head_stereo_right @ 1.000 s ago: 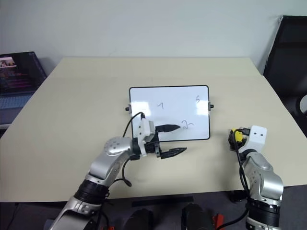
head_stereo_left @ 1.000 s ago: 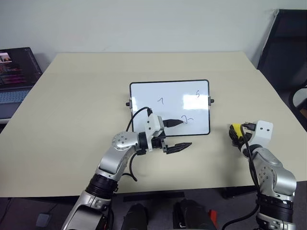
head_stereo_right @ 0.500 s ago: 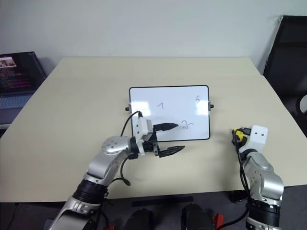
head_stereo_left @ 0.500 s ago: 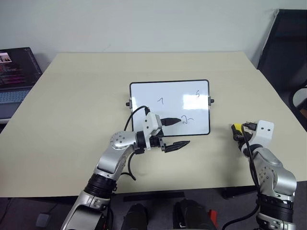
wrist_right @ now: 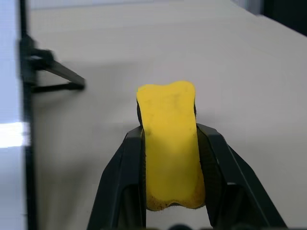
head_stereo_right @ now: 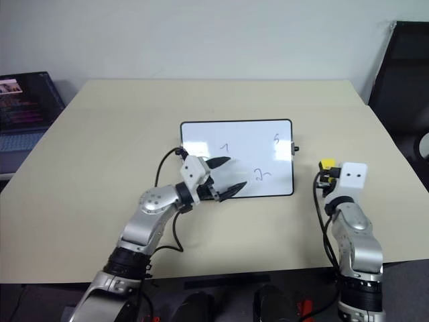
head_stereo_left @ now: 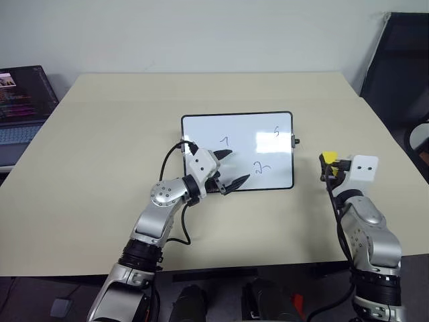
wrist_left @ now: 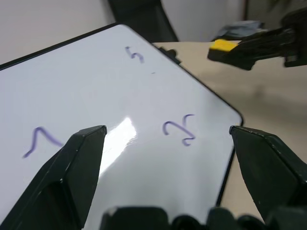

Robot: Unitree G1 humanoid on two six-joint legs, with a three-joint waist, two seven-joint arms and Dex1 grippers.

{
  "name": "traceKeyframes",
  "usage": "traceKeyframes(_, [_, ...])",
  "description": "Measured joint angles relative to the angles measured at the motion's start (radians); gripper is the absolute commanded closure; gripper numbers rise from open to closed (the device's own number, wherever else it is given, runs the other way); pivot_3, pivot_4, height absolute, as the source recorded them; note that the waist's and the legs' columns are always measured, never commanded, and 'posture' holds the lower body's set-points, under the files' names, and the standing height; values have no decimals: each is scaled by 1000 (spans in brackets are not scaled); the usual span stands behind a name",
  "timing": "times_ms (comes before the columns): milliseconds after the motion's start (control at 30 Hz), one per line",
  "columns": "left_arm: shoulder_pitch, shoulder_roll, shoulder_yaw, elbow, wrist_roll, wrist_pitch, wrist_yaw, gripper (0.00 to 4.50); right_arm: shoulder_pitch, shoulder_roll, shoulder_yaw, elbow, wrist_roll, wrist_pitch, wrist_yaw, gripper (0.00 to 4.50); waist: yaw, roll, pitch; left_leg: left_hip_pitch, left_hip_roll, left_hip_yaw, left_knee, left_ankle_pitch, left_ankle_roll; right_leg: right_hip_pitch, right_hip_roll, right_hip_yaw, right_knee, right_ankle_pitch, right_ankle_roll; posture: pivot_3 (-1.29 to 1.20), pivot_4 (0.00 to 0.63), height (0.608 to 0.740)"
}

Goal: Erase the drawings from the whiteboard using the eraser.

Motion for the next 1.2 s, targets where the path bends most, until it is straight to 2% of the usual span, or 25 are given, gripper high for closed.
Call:
traceKeyframes(267, [-35, 0, 0, 77, 30, -42, 8, 0, -110, 3, 106, 16, -45, -159, 52, 3402, 0, 0, 0, 1, 1, 0, 0, 0, 0, 0, 1, -1, 1, 0, 0, 0, 150, 740])
traceKeyframes(533, [-106, -21, -1, 178, 40, -100, -19, 0, -244, 35, 178, 194, -76, -243, 87, 3402, 1, 0, 0, -1, 0, 0, 0, 0, 0, -1, 0, -1, 0, 0, 1, 0, 150, 740])
traceKeyframes(1200, [-130, -21, -1, 214, 49, -134, -37, 0, -282, 50, 211, 300, -100, -246, 95, 3402, -2, 0, 0, 0, 0, 1, 1, 0, 0, -1, 0, -1, 2, 0, 0, 0, 150, 740])
